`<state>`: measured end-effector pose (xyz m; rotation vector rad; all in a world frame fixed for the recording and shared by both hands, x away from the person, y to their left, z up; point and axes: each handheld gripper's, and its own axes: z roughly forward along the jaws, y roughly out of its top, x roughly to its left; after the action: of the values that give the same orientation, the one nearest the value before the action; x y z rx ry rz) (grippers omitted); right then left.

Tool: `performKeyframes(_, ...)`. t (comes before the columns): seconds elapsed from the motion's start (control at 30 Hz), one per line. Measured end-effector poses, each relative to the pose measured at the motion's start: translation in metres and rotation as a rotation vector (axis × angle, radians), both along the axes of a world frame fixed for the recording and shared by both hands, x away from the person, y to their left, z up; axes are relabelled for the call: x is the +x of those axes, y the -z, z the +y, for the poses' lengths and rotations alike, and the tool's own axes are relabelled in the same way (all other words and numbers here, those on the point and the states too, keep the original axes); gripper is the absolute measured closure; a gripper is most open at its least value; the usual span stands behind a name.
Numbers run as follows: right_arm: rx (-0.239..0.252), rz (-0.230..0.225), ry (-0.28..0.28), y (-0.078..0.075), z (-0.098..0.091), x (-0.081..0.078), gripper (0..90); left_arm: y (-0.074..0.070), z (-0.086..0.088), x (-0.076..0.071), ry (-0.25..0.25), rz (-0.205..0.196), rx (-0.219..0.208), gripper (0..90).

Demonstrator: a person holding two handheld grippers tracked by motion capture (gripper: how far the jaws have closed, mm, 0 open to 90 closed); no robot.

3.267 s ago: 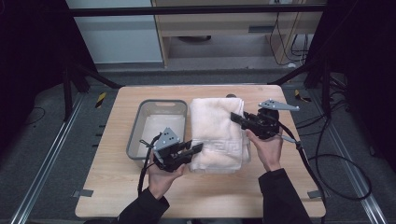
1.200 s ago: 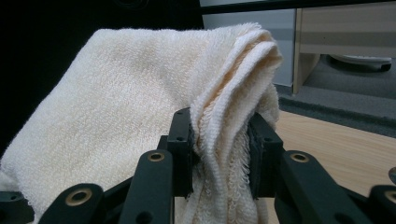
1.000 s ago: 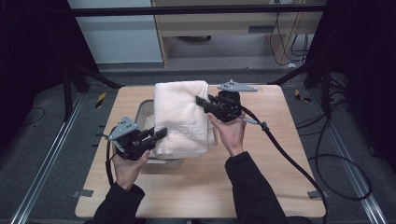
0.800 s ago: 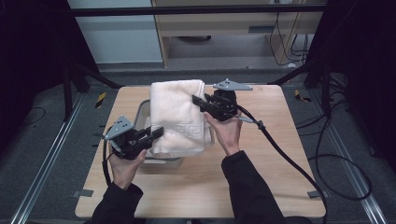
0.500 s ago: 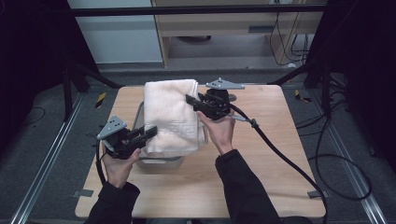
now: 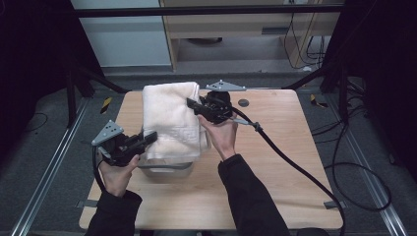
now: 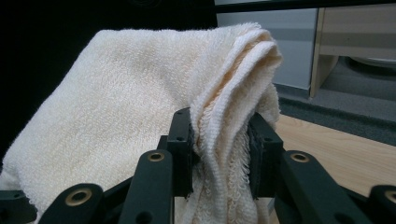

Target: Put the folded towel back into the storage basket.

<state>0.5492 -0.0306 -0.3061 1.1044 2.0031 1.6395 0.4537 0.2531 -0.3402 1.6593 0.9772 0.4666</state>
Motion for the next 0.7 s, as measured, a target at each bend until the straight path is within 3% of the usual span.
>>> performKeyframes(0.7,-0.006,-0.001,-0.002,0.014,0.035,0.017,67.2,0.009,0.024,0.012,-0.071,0.032,0.025,73.0)
